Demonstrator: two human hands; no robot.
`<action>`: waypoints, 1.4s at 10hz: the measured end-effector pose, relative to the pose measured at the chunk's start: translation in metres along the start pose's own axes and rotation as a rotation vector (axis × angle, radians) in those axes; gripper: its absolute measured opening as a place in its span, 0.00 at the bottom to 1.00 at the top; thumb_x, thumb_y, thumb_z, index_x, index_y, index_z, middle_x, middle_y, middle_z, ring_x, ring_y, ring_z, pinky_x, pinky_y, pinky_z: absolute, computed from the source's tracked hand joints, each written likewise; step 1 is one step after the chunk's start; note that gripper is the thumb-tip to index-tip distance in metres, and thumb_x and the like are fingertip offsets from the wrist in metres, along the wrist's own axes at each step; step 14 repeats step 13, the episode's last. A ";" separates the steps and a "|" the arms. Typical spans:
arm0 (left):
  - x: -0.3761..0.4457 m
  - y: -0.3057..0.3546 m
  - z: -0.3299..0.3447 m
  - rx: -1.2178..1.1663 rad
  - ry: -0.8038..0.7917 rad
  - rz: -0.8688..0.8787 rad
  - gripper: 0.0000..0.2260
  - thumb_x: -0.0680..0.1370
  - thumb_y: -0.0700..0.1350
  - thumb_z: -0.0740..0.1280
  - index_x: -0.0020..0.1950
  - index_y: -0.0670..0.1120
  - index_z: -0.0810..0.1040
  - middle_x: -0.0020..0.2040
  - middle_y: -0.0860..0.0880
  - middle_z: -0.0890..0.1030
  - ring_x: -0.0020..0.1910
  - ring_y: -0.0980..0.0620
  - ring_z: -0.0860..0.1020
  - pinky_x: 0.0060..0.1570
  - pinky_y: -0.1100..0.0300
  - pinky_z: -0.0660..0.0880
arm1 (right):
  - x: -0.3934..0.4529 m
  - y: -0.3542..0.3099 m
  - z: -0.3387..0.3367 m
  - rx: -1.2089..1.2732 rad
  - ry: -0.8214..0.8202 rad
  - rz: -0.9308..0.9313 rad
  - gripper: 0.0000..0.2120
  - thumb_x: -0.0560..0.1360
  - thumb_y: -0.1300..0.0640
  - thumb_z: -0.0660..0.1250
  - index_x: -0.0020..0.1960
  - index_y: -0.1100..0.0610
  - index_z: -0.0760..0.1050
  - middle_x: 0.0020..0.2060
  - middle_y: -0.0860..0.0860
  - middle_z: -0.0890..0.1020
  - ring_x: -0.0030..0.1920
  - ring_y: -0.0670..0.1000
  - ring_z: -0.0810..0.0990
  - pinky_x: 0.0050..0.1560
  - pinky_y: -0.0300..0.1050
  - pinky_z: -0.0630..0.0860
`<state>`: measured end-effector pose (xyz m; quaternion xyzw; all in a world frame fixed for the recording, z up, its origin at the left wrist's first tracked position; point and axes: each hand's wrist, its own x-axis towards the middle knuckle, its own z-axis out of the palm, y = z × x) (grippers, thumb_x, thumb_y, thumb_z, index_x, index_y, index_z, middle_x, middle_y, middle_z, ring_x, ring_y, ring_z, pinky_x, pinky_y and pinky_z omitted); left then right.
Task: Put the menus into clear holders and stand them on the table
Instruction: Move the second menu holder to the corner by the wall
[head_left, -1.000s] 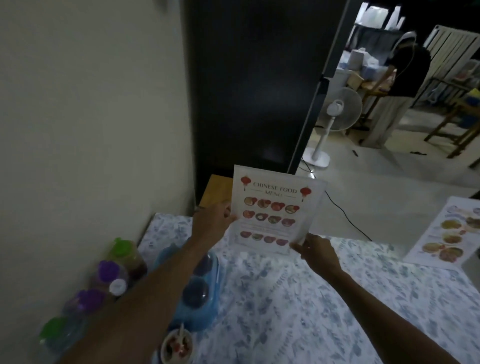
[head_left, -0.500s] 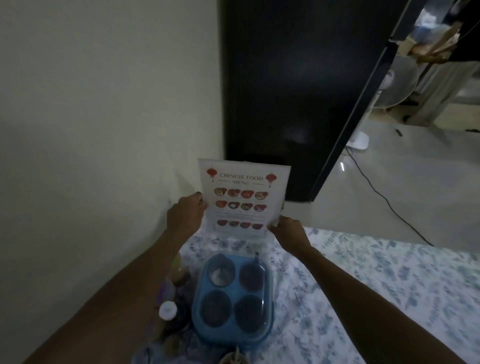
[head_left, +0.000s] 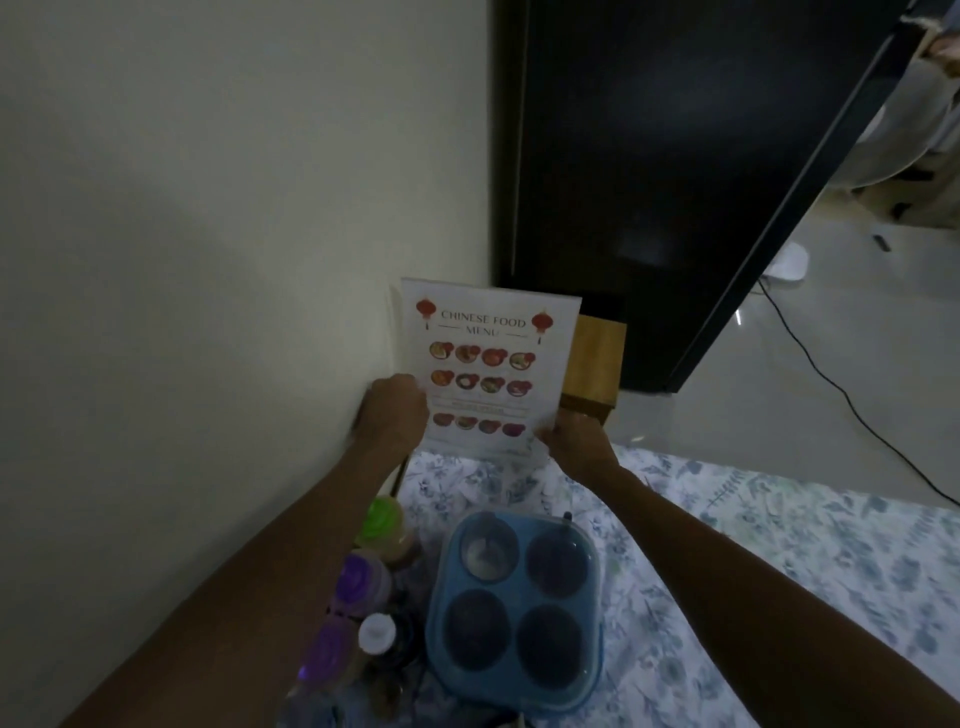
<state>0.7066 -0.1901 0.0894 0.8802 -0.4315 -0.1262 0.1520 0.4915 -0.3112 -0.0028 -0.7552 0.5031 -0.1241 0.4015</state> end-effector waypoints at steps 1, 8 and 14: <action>-0.003 0.000 0.002 0.014 -0.007 0.013 0.12 0.81 0.42 0.62 0.49 0.36 0.81 0.48 0.36 0.84 0.47 0.37 0.82 0.40 0.52 0.75 | 0.004 -0.007 0.011 -0.048 -0.023 0.000 0.07 0.81 0.58 0.63 0.55 0.61 0.76 0.50 0.58 0.83 0.49 0.58 0.84 0.53 0.57 0.83; -0.004 0.000 0.013 0.017 -0.005 0.034 0.11 0.80 0.50 0.64 0.52 0.47 0.82 0.48 0.42 0.84 0.45 0.41 0.82 0.46 0.48 0.81 | 0.002 -0.014 0.019 -0.187 0.000 -0.007 0.09 0.80 0.62 0.62 0.57 0.63 0.77 0.52 0.60 0.83 0.52 0.61 0.83 0.55 0.58 0.82; -0.005 0.002 0.015 0.041 0.003 0.013 0.11 0.79 0.53 0.65 0.53 0.48 0.82 0.49 0.43 0.84 0.46 0.41 0.82 0.45 0.50 0.80 | -0.006 -0.023 0.014 -0.124 -0.026 -0.001 0.13 0.82 0.61 0.60 0.65 0.63 0.71 0.58 0.61 0.81 0.55 0.61 0.82 0.58 0.57 0.81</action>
